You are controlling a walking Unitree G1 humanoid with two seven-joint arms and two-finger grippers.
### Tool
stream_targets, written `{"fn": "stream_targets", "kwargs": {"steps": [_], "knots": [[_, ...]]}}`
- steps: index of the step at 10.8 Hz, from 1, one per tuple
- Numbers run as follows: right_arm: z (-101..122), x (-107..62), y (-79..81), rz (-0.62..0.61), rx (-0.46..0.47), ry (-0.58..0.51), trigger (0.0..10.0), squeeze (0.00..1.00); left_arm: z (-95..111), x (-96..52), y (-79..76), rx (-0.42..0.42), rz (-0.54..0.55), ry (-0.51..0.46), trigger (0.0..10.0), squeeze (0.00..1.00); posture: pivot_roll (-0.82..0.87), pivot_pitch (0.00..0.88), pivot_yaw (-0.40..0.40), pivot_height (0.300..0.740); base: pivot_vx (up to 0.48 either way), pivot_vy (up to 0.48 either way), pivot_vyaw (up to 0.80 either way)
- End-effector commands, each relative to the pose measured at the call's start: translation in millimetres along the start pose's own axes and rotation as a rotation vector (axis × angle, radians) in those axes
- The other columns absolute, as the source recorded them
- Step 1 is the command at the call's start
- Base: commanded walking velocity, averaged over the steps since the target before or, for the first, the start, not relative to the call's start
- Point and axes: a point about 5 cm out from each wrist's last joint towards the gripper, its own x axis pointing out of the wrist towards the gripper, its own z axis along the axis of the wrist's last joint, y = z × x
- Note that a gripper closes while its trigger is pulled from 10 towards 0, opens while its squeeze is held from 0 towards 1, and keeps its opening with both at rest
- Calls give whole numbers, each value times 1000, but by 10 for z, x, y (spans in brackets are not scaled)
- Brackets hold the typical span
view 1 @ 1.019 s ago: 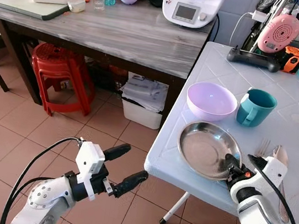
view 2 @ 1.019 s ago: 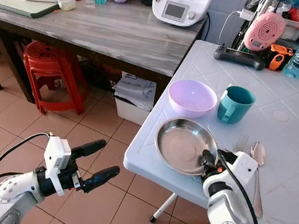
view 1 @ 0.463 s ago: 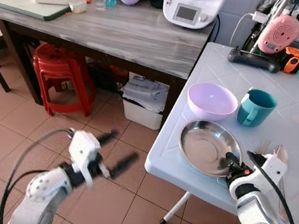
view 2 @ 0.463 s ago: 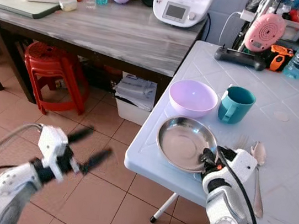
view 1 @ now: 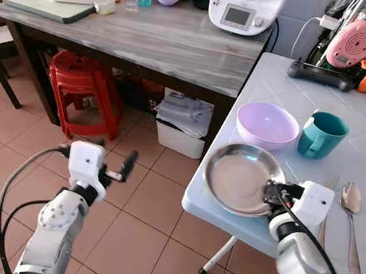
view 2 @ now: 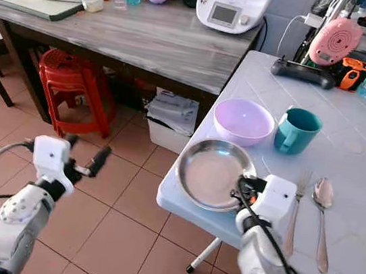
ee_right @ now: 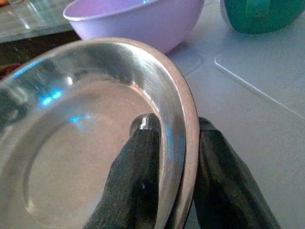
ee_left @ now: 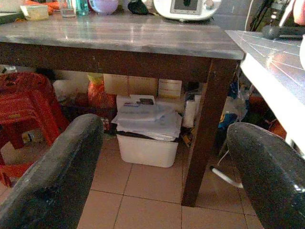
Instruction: Setting the table
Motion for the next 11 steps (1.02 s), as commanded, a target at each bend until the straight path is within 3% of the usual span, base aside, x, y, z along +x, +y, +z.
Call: {"fn": "stream_targets", "kwargs": {"steps": [1,3,5,11], "knots": [[19,-37,1,-18,-16,-26,10000,0,-31,5,21,0,21,13,10000,0,3,40,28,740,0,0,0],[45,-30,37,-11,-5,-58,10000,0,-12,69,40,-28,58,-1,10000,0,0,37,32,740,0,0,0],[60,-33,52,-6,-18,-69,10000,0,23,133,46,-42,71,-17,10000,0,-2,35,33,740,0,0,-766],[136,-70,119,27,-34,-133,10000,0,15,147,5,-63,59,-27,10000,0,-3,47,31,740,0,355,-72]]}}
